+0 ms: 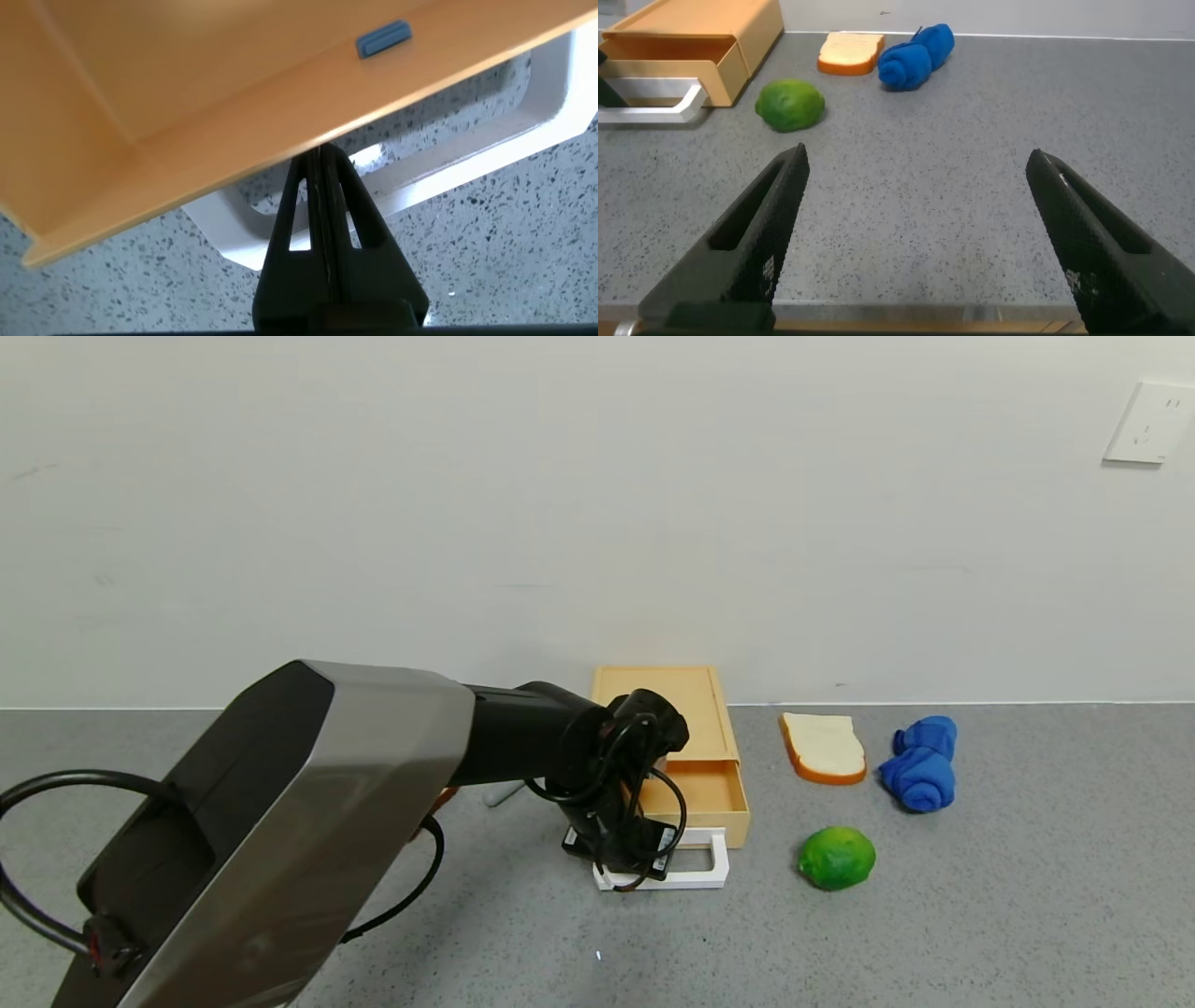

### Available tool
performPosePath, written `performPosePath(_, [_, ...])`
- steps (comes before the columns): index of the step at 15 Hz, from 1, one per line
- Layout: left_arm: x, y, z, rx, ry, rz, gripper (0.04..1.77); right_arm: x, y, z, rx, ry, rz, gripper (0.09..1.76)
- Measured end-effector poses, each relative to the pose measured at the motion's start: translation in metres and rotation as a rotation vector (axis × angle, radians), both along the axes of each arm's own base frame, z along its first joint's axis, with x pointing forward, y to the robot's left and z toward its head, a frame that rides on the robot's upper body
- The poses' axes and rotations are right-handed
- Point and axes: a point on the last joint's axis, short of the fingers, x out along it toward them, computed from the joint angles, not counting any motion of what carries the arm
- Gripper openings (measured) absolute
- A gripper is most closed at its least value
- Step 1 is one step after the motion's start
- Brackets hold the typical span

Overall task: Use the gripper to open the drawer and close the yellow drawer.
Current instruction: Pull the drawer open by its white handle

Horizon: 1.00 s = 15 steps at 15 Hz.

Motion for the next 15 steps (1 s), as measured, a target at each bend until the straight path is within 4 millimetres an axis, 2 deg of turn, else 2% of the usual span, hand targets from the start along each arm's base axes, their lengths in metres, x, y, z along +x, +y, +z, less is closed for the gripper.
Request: performPosePath(15, [-0.043,-0.002,0.005,0.018,0.081,0.052,0.11,0.0,0.0,0.0,0.0,0.0,0.0,1.71])
